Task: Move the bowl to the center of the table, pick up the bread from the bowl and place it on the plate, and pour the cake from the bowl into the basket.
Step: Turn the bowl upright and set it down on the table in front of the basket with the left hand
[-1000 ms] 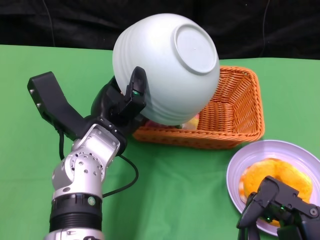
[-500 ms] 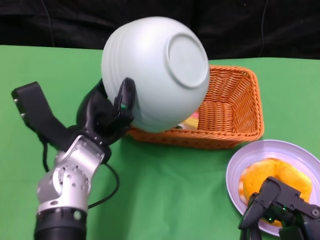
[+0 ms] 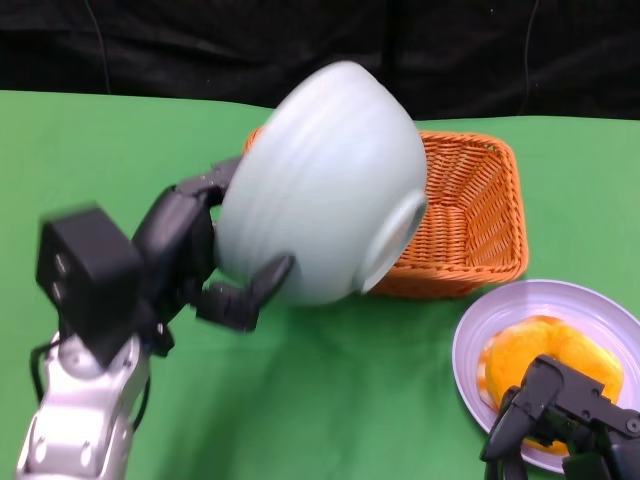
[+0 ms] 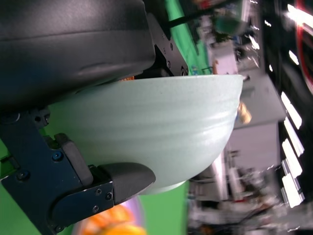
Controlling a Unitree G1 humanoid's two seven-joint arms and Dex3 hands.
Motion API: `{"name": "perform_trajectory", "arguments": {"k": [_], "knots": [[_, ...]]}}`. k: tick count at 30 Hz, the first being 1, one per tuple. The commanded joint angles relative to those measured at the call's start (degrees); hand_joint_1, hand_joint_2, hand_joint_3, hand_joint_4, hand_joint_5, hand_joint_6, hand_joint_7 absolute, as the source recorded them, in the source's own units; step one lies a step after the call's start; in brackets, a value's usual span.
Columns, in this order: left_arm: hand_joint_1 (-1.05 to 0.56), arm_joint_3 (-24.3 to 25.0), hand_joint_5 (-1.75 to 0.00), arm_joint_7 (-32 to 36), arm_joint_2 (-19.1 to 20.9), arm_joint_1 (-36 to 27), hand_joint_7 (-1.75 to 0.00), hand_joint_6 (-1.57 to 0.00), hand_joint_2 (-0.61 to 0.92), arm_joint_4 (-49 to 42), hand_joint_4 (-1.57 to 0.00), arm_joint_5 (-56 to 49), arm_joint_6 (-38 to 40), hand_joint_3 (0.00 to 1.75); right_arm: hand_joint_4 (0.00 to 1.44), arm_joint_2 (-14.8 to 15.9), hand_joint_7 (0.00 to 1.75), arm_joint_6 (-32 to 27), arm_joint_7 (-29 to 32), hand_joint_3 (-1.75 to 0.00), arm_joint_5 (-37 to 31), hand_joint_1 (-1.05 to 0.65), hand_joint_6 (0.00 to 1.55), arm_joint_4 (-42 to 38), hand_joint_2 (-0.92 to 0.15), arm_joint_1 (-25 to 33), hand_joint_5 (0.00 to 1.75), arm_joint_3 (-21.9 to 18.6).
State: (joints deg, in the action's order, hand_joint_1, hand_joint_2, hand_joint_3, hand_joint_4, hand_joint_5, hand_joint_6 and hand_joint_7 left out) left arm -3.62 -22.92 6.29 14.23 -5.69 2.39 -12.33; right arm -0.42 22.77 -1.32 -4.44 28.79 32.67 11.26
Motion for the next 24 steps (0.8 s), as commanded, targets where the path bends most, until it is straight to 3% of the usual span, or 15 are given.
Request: {"name": "perform_trajectory", "arguments": {"k": [1, 4, 6, 10, 13, 14, 19, 20, 21, 23, 24], "knots": [[-0.12, -1.9, -1.74, 1.0, 4.3, -3.5, -1.61, -0.94, 0.26, 2.1, -1.05, -6.7, -10.3, 1.61, 0.86, 0.4, 1.63, 0.0, 0.1, -1.64, 1.0, 0.11, 0.76, 0.6, -0.29, 0.3, 1.75, -0.4], [-0.07, -2.4, -1.75, 1.6, 5.9, -5.9, -1.63, -0.95, 0.23, 2.5, -1.07, -9.2, -15.4, 1.66, 0.86, 0.4, 1.63, 0.0, 0.1, -1.64, 1.2, 0.12, 0.76, 0.6, -0.3, 0.4, 1.75, -0.3], [-0.07, -2.5, -1.75, 1.9, 8.1, -7.8, -1.72, -0.89, 0.25, 3.2, -1.04, -12.0, -19.4, 1.67, 0.86, 0.6, 1.63, -0.1, -0.1, -1.64, 1.5, 0.12, 0.76, 0.9, -0.3, 0.6, 1.75, -0.3], [-0.06, -2.4, -1.75, 4.7, 12.3, -9.2, -1.75, -0.81, 0.23, 2.6, -0.97, -19.7, -28.0, 1.64, 0.86, 0.7, 1.63, -0.5, -0.2, -1.64, 1.9, 0.11, 0.75, 1.4, -0.3, 1.0, 1.75, -0.2], [-0.08, -2.2, -1.75, 13.1, 15.7, -8.5, -1.75, -0.77, 0.29, 1.1, -0.96, -34.2, -37.3, 1.5, 0.86, 0.7, 1.63, -0.3, -0.1, -1.64, 1.6, 0.1, 0.75, 1.5, -0.31, 1.1, 1.75, -0.4], [-0.1, -2.2, -1.75, 16.7, 16.6, -8.3, -1.75, -0.74, 0.3, 0.7, -0.96, -39.4, -39.6, 1.37, 0.86, 0.6, 1.63, -0.2, -0.1, -1.64, 1.8, 0.1, 0.74, 1.6, -0.31, 1.1, 1.75, -0.4], [-0.16, -5.6, -1.75, 33.3, 20.6, -7.4, -1.75, -0.71, 0.36, 0.3, -0.95, -61.1, -41.3, 1.1, 0.87, 0.2, 1.63, 0.2, 0.2, -1.62, 1.7, 0.09, 0.74, 1.5, -0.31, 1.0, 1.75, -0.4], [-0.19, -6.7, -1.75, 35.2, 21.2, -7.3, -1.66, -0.73, 0.46, 0.4, -0.95, -64.1, -40.2, 0.88, 0.87, 0.3, 1.63, 0.3, 0.2, -1.62, 1.8, 0.09, 0.74, 1.3, -0.31, 1.0, 1.75, -0.4], [-0.22, -7.7, -1.75, 36.8, 21.7, -7.2, -1.47, -0.8, 0.61, 0.4, -0.95, -66.1, -39.2, 0.54, 0.87, 0.3, 1.63, 0.4, 0.1, -1.62, 1.9, 0.09, 0.74, 1.3, -0.32, 1.0, 1.75, -0.4], [-0.26, -10.6, -1.75, 39.7, 21.9, -6.5, -1.25, -0.9, 0.71, -1.4, -0.95, -69.8, -36.6, 0.26, 0.88, 0.3, 1.63, 1.0, 0.0, -1.62, 2.3, 0.08, 0.74, 0.8, -0.32, 0.8, 1.75, -0.6], [-0.29, -11.8, -1.75, 40.7, 22.0, -6.1, -1.0, -0.99, 0.74, -2.3, -0.96, -70.7, -35.6, 0.13, 0.89, 0.3, 1.63, 1.1, 0.1, -1.62, 2.4, 0.09, 0.74, 0.7, -0.32, 0.7, 1.75, -0.7]]}}
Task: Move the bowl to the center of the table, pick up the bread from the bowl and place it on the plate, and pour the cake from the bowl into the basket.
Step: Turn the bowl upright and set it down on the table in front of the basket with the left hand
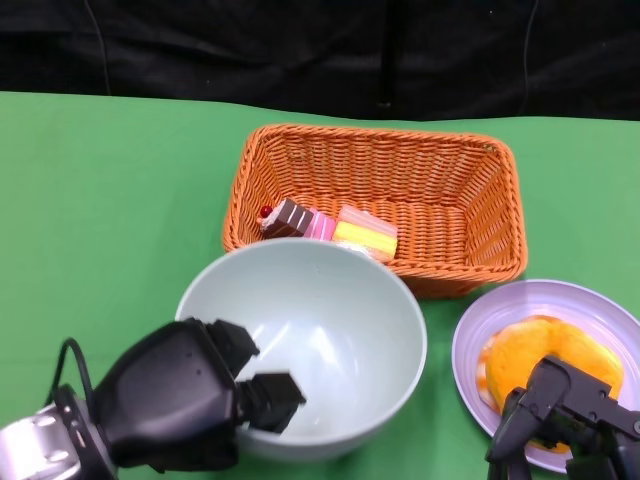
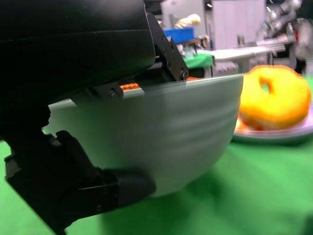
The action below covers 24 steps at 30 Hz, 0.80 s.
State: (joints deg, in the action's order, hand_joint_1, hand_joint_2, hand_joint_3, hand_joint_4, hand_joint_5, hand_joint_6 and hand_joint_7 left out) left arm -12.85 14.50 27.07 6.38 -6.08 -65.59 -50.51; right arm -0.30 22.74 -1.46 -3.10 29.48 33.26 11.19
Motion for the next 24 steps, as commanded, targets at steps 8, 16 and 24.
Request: {"name": "perform_trajectory", "arguments": {"k": [8, 16, 24], "knots": [[-0.35, -10.7, -1.47, -5.9, 3.3, 2.8, -0.47, -1.03, 0.83, -2.6, -0.8, -4.0, 12.6, 0.01, 0.9, 0.3, 1.62, 2.1, 0.0, -1.61, 2.3, 0.1, 0.74, -0.5, -0.33, -0.6, 1.75, -1.2], [-0.41, -11.7, -0.19, -31.7, 6.5, 0.4, 0.0, -0.36, 0.8, 10.2, -0.29, 4.8, 21.8, 0.0, 0.9, 0.2, 1.63, 2.6, 0.0, -1.61, 2.3, 0.1, 0.74, -0.9, -0.33, -1.1, 1.75, -1.8], [-0.43, -7.6, -0.02, -60.4, 6.8, -1.5, -0.01, -0.1, 0.77, 27.9, -0.01, 21.7, 38.5, 0.0, 0.91, 0.1, 1.64, 2.6, -0.5, -1.65, 2.9, 0.11, 0.75, -1.1, -0.31, -2.1, 1.75, -2.1]]}}
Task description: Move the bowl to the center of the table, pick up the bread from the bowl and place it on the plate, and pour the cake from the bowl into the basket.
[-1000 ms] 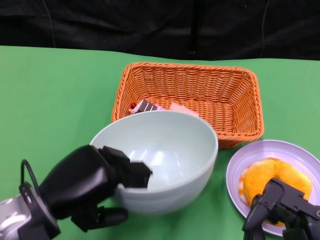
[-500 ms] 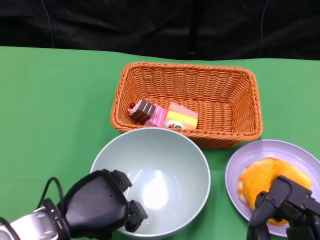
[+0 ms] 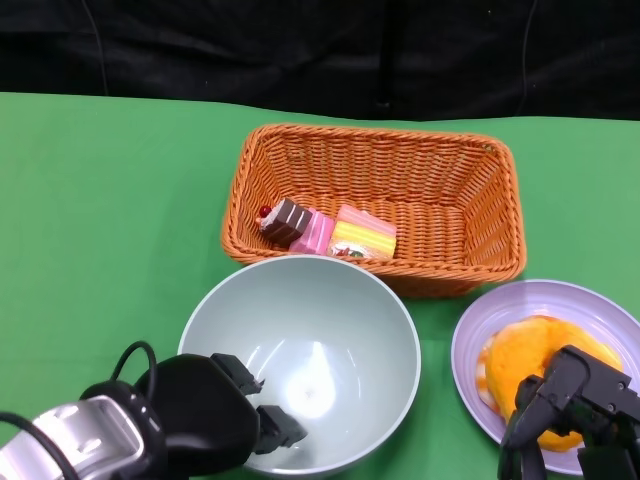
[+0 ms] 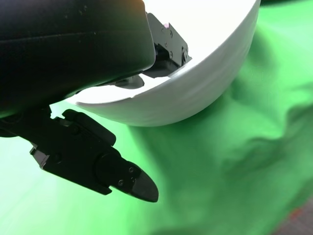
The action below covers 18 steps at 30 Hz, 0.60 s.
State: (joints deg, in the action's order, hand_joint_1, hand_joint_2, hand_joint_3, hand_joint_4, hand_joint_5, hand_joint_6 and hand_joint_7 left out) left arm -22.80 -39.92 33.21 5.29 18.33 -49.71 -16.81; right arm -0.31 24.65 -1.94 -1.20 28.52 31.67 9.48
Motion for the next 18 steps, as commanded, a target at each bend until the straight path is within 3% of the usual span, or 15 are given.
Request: {"name": "perform_trajectory", "arguments": {"k": [1, 5, 8, 11, 15, 17, 18], "knots": [[-0.4, 3.2, -0.02, -8.1, 0.6, -0.1, -0.02, -0.11, 0.77, 4.2, -0.02, 9.4, 6.9, 0.0, 0.91, 0.2, 1.64, 0.6, -0.1, -1.65, 1.2, 0.11, 0.75, -0.3, -0.31, -0.9, 1.75, -0.4], [-0.34, 6.5, -0.04, -12.8, 0.6, 0.7, -0.03, -0.16, 0.79, 5.1, -0.06, 22.7, 12.6, 0.01, 0.92, 0.3, 1.64, 0.3, -0.5, -1.66, 2.1, 0.11, 0.75, -0.5, -0.3, -1.9, 1.75, -0.6], [-0.43, 10.0, -0.07, -14.1, 0.4, 0.1, -0.05, -0.23, 0.79, 6.0, -0.1, 33.3, 15.9, 0.0, 0.93, 0.3, 1.64, -0.4, -0.6, -1.66, 1.6, 0.1, 0.75, -0.1, -0.3, -2.4, 1.75, -0.5], [-0.65, 15.8, -0.17, -14.2, -1.8, -1.6, -0.09, -0.35, 0.9, 5.4, -0.29, 48.4, 19.1, 0.06, 0.94, 0.3, 1.64, -0.8, -0.7, -1.66, 0.7, 0.1, 0.75, 0.0, -0.29, -3.1, 1.75, -0.1], [-0.67, 22.2, -0.42, -4.3, -9.3, -8.8, -0.17, -0.63, 0.92, 7.2, -0.72, 57.0, 13.8, 0.15, 0.94, 0.6, 1.64, -0.6, -1.0, -1.68, -0.5, 0.08, 0.78, -0.6, -0.26, -4.3, 1.75, 0.1], [-0.62, 23.5, -0.5, 2.2, -14.4, -13.0, -0.18, -0.72, 0.92, 9.1, -0.82, 57.6, 11.3, 0.16, 0.95, 0.6, 1.64, -0.4, -1.2, -1.68, -0.7, 0.07, 0.79, -1.1, -0.25, -4.9, 1.75, 0.2], [-0.58, 23.6, -0.71, 5.2, -16.8, -14.9, -0.19, -0.76, 0.92, 10.1, -0.78, 57.7, 10.4, 0.18, 0.95, 0.6, 1.64, -0.4, -1.3, -1.69, -0.8, 0.06, 0.8, -1.3, -0.23, -5.2, 1.75, 0.3]]}}
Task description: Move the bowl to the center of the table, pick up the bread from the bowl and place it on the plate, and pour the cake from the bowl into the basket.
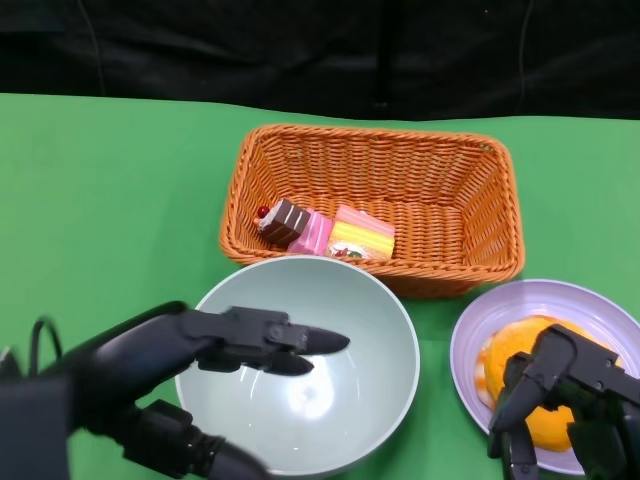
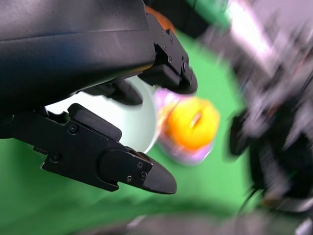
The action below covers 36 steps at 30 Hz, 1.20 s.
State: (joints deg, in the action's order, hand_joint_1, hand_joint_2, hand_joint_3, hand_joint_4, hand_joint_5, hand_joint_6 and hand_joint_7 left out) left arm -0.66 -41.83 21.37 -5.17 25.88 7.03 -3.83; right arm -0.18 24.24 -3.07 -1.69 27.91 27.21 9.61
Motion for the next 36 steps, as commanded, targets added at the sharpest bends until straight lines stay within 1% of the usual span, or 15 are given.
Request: {"name": "perform_trajectory", "arguments": {"k": [1, 2, 3, 4, 6, 9, 11, 12, 13, 15, 16, 18, 22, 26, 36], "knots": [[-0.55, 1.4, -0.97, 9.2, -6.4, -5.7, -0.23, -0.78, 0.92, 3.3, -0.68, 1.0, -3.2, 0.2, 0.95, 0.4, 1.64, 0.0, -0.2, -1.7, -0.3, 0.05, 0.8, -0.8, -0.22, -0.9, 1.75, 0.2], [-0.53, 1.0, -1.07, 11.8, -8.5, -7.6, -0.25, -0.78, 0.92, 4.3, -0.64, 0.4, -3.9, 0.21, 0.95, 0.5, 1.64, 0.1, -0.2, -1.7, -0.4, 0.05, 0.8, -0.9, -0.22, -1.2, 1.75, 0.1], [-0.51, 0.7, -1.21, 14.5, -10.5, -9.5, -0.41, -0.72, 0.92, 5.1, -0.59, -0.2, -4.6, 0.23, 0.95, 0.5, 1.64, 0.1, -0.2, -1.71, -0.5, 0.05, 0.8, -1.0, -0.21, -1.5, 1.75, 0.1], [-0.48, 0.3, -1.36, 16.4, -11.9, -10.8, -0.74, -0.59, 0.92, 5.6, -0.55, -0.7, -5.1, 0.25, 0.95, 0.5, 1.63, 0.1, -0.2, -1.73, -0.6, 0.06, 0.81, -1.0, -0.21, -1.6, 1.75, 0.1], [-0.44, -0.5, -1.45, 21.9, -16.4, -15.8, -0.98, -0.5, 0.92, 6.8, -0.53, -2.0, -6.4, 0.27, 0.96, 0.3, 1.64, 0.0, 0.0, -1.74, -1.3, 0.07, 0.82, -0.9, -0.2, -1.4, 1.75, 0.5], [-0.3, -1.6, -1.51, 26.8, -20.2, -20.6, -1.16, -0.53, 0.92, 6.8, -0.58, -3.2, -8.6, 0.31, 0.99, 0.4, 1.63, 0.6, 0.0, -1.75, -1.7, 0.1, 0.84, -1.4, -0.19, -0.9, 1.75, 0.9], [-0.27, -2.5, -1.51, 28.5, -21.6, -23.0, -1.2, -0.56, 0.9, 6.7, -0.62, -3.2, -9.3, 0.34, 1.0, 0.4, 1.63, 0.9, 0.0, -1.75, -1.7, 0.11, 0.84, -1.7, -0.19, -0.6, 1.75, 1.0], [-0.23, -3.0, -1.52, 29.4, -22.3, -24.6, -1.23, -0.62, 0.84, 6.4, -0.67, -3.0, -10.1, 0.47, 1.0, 0.5, 1.63, 1.0, 0.0, -1.75, -1.9, 0.1, 0.85, -1.8, -0.19, -0.3, 1.75, 1.2], [-0.14, -3.4, -1.55, 29.9, -22.7, -25.7, -1.3, -0.68, 0.67, 6.2, -0.73, -2.9, -10.8, 0.82, 0.99, 0.5, 1.63, 1.1, 0.1, -1.75, -2.1, 0.09, 0.85, -1.9, -0.19, -0.1, 1.75, 1.3], [-0.1, -4.1, -1.57, 30.9, -23.6, -27.0, -1.34, -0.7, 0.56, 4.8, -0.75, -2.9, -13.0, 1.04, 0.99, 0.9, 1.63, 0.8, -0.3, -1.75, -1.9, 0.09, 0.86, -1.9, -0.19, 0.3, 1.75, 1.6], [-0.02, -4.5, -1.64, 31.3, -24.0, -27.3, -1.42, -0.74, 0.52, 3.8, -0.8, -2.9, -14.2, 1.18, 0.98, 1.2, 1.62, 0.6, -0.6, -1.75, -1.7, 0.09, 0.86, -1.8, -0.2, 0.4, 1.75, 1.6], [0.02, -5.0, -1.67, 31.9, -24.3, -27.7, -1.48, -0.76, 0.49, 2.5, -0.83, -2.9, -15.9, 1.28, 0.98, 1.4, 1.62, 0.3, -1.0, -1.75, -1.4, 0.09, 0.86, -1.7, -0.2, 0.6, 1.75, 1.7], [0.03, -5.2, -1.68, 32.4, -24.1, -27.7, -1.49, -0.76, 0.48, 1.9, -0.84, -2.9, -16.9, 1.31, 0.98, 1.4, 1.62, 0.3, -1.1, -1.75, -1.4, 0.1, 0.86, -1.7, -0.2, 0.6, 1.75, 1.7], [0.01, -4.8, -1.74, 31.1, -23.7, -24.6, -1.56, -0.83, 0.38, -5.6, -0.92, -1.8, -24.4, 1.47, 0.97, 3.0, 1.58, -1.4, -3.3, -1.75, -0.5, 0.09, 0.87, -1.6, -0.18, 0.7, 1.74, 2.2], [-0.05, -4.5, -1.74, 31.5, -23.2, -23.8, -1.52, -0.84, 0.35, -8.4, -0.92, -0.9, -27.2, 1.43, 0.98, 3.0, 1.55, -1.3, -3.9, -1.75, -0.1, 0.09, 0.89, -2.4, -0.18, 0.5, 1.73, 2.3]]}}
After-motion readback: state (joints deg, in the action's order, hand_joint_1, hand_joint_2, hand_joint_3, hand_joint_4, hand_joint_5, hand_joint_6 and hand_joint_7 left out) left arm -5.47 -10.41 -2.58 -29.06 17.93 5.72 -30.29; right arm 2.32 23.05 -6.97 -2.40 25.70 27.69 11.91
